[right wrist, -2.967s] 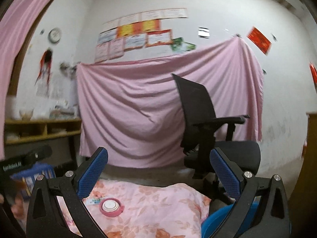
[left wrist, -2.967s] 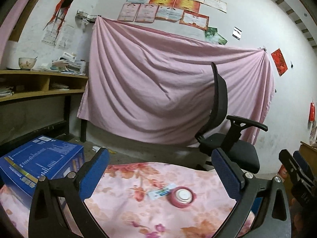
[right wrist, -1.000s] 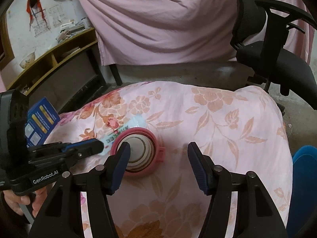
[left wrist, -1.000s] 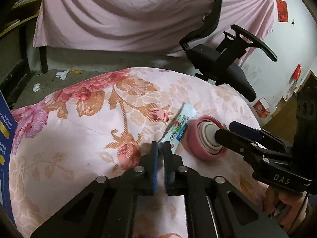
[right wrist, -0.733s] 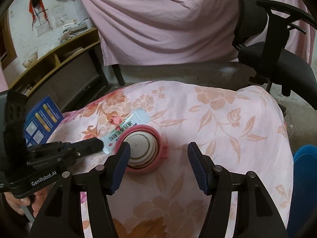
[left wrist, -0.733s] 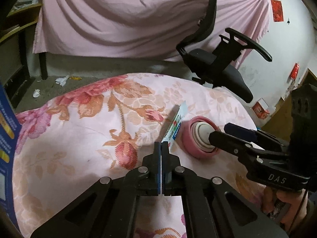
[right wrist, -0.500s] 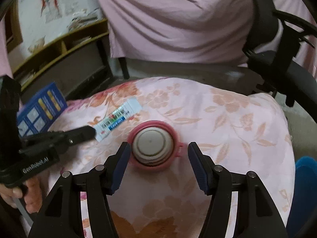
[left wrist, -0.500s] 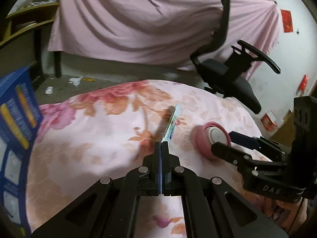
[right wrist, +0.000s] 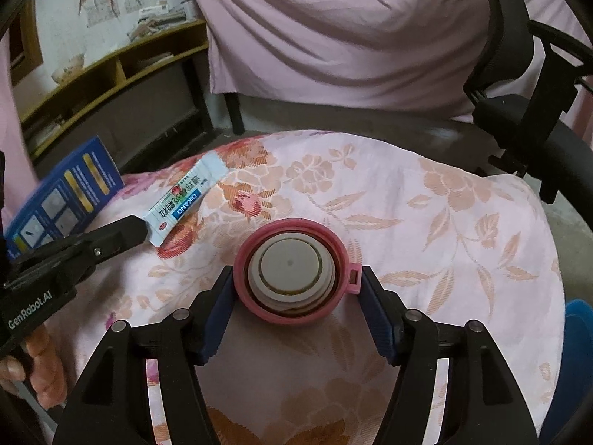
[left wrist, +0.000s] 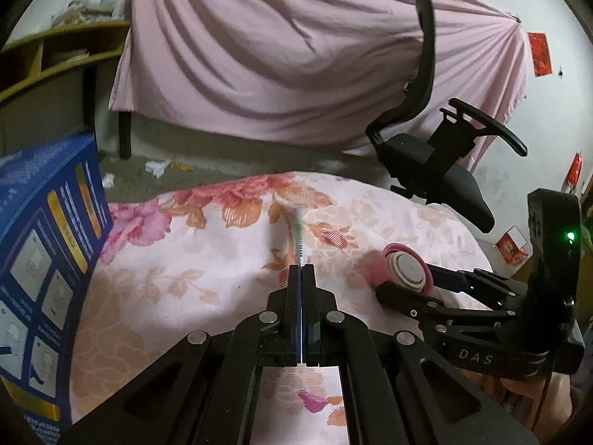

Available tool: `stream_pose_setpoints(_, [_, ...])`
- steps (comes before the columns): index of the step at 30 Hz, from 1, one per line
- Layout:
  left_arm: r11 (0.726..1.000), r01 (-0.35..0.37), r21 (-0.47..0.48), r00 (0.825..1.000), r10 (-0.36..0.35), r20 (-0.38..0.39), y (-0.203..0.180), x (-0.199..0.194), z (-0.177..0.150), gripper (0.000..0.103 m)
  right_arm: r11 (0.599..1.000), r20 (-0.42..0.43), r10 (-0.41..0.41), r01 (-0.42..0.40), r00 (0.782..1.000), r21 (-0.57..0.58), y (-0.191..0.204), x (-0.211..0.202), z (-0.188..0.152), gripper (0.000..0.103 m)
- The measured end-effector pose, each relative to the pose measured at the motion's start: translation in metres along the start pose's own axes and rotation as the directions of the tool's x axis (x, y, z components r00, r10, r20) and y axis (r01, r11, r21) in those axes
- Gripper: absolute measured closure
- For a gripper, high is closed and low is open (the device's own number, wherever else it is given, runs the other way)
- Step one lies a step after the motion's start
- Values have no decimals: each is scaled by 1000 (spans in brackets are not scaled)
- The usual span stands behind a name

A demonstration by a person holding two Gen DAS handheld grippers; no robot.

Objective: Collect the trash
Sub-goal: 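Lift the tape roll and tube and carry both over the blue basin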

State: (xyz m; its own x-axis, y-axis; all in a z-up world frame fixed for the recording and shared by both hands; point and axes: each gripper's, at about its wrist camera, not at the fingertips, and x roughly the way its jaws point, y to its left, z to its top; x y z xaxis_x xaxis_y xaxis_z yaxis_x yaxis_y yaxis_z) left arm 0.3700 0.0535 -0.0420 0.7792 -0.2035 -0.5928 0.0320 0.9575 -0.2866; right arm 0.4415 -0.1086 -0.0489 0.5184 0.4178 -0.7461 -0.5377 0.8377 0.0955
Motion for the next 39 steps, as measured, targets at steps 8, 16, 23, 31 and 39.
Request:
stream_pose_setpoints(8, [994, -21, 106, 997, 13, 77, -19, -14, -4, 103, 1000, 144, -18, 20, 989, -13, 8, -31, -9, 40])
stream_pose_setpoints(16, [980, -49, 195, 969, 0, 247, -43, -39, -15, 103, 998, 431, -50, 59, 901, -8, 7, -87, -28, 40])
stream_pose_setpoints(23, [970, -44, 240, 905, -63, 421, -69, -81, -26, 103, 990, 586, -131, 140, 800, 30, 3, -133, -44, 40])
stream_pose_setpoints(31, [937, -97, 335, 812, -120, 571, -114, -118, -35, 103, 981, 684, -174, 181, 708, 63, -5, -178, -54, 40])
stream_pose_setpoints(39, [928, -52, 368, 815, -174, 553, -159, -114, -25, 103, 968, 707, -244, 206, 664, 141, -40, -209, -76, 40])
